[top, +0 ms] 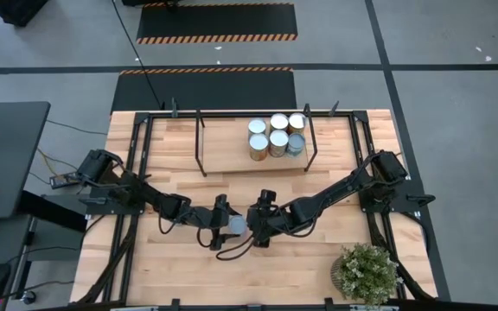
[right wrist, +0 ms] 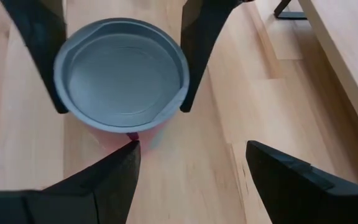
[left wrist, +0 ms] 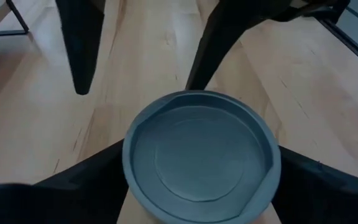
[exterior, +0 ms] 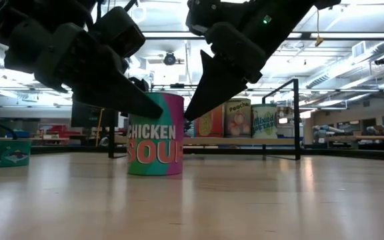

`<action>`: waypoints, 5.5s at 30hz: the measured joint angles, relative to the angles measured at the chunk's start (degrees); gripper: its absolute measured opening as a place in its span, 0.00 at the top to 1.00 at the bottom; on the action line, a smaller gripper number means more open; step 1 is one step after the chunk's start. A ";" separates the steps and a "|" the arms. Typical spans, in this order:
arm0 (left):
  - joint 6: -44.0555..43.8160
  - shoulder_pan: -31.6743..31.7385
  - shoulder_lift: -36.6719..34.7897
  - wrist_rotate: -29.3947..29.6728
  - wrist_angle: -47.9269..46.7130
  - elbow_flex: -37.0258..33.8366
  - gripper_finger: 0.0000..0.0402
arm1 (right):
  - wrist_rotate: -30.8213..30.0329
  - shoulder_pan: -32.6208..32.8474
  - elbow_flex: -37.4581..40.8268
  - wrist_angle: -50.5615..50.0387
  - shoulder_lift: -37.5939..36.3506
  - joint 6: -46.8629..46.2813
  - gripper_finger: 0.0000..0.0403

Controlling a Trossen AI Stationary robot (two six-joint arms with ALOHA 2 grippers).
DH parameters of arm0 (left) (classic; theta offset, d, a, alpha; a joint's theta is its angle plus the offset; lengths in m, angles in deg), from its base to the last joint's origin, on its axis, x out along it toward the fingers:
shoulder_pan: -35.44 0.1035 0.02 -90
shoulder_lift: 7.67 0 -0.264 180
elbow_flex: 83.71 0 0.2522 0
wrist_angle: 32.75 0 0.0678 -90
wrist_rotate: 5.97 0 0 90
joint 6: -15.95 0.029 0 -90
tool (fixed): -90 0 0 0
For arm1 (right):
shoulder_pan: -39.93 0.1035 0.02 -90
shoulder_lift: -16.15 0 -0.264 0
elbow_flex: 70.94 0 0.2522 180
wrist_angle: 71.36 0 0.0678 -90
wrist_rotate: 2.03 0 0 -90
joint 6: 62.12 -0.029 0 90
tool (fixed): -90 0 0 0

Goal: Pick and place cans onto a shelf
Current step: Put the canned chicken soup on the shelf, then put the canned tuna on the shelf

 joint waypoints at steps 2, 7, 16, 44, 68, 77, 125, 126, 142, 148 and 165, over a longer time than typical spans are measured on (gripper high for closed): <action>0.00 0.04 0.00 0.01 0.03 0.00 0.22 | 0.00 0.04 0.00 0.02 0.00 0.00 0.26; -0.34 0.69 -0.43 -0.49 -0.21 0.00 0.28 | 0.02 0.02 0.02 -4.09 -0.95 -0.39 0.26; 1.39 7.32 -10.46 -2.03 -12.37 3.03 0.27 | -5.41 1.51 0.00 -23.20 -11.69 -11.43 0.26; 14.25 47.19 -11.79 -12.91 -39.12 20.70 0.27 | -12.15 6.13 -0.02 -25.27 -14.29 -12.23 0.26; 20.85 53.47 2.91 -18.39 -42.15 30.53 0.22 | -12.45 6.43 -0.02 -25.49 -14.25 -12.00 0.26; 23.01 53.18 2.96 -18.58 -43.75 30.32 0.08 | -12.44 6.43 -0.02 -25.34 -14.25 -12.00 0.26; -13.23 3.82 -19.32 -20.05 -90.44 30.30 0.01 | -13.99 8.26 -0.02 -19.91 -13.92 -2.29 0.26; -16.19 2.13 -19.34 -17.41 -92.86 30.27 0.01 | -13.99 8.26 -0.02 -19.54 -13.92 -1.63 0.26; -49.79 -13.94 -18.46 -13.48 -98.21 13.22 0.04 | -10.57 8.24 -0.02 -15.34 -13.92 7.09 0.26; -49.59 -13.58 -18.90 -12.88 -94.77 6.89 0.04 | -9.86 7.99 -0.02 -14.95 -13.94 7.80 0.26; -39.41 -2.84 -24.85 -13.33 -76.90 -2.43 0.04 | -9.28 7.98 -0.02 -14.08 -13.94 7.48 0.26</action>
